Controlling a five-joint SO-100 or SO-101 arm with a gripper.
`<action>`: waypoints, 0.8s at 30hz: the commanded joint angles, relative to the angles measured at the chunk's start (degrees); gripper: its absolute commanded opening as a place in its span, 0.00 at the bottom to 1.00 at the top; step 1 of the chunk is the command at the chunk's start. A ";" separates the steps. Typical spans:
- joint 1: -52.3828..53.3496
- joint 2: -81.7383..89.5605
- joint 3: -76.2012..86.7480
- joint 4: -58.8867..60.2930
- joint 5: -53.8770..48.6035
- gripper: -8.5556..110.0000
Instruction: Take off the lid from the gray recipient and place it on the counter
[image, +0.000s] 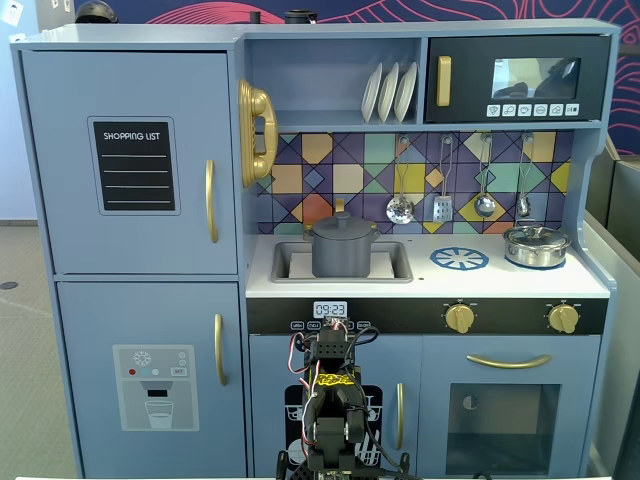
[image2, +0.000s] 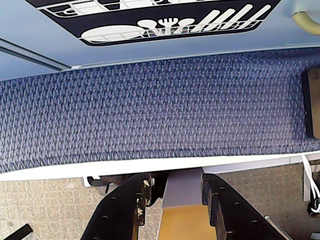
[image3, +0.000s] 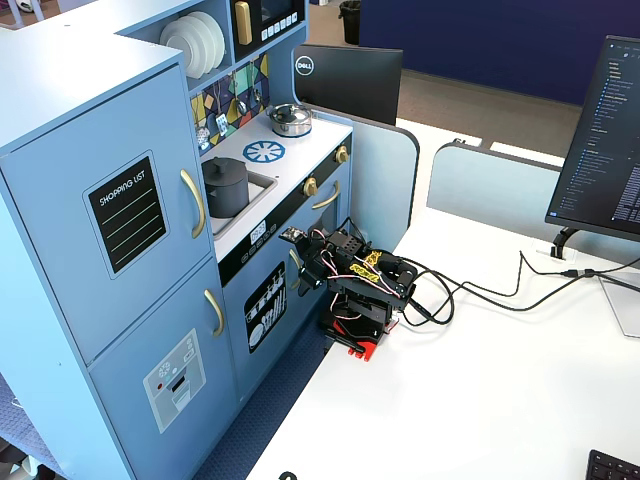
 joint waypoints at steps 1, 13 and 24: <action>4.39 -0.35 0.00 10.02 2.64 0.07; 4.66 -0.35 -1.49 6.86 1.41 0.07; 1.23 -12.30 -31.20 -17.58 -1.58 0.07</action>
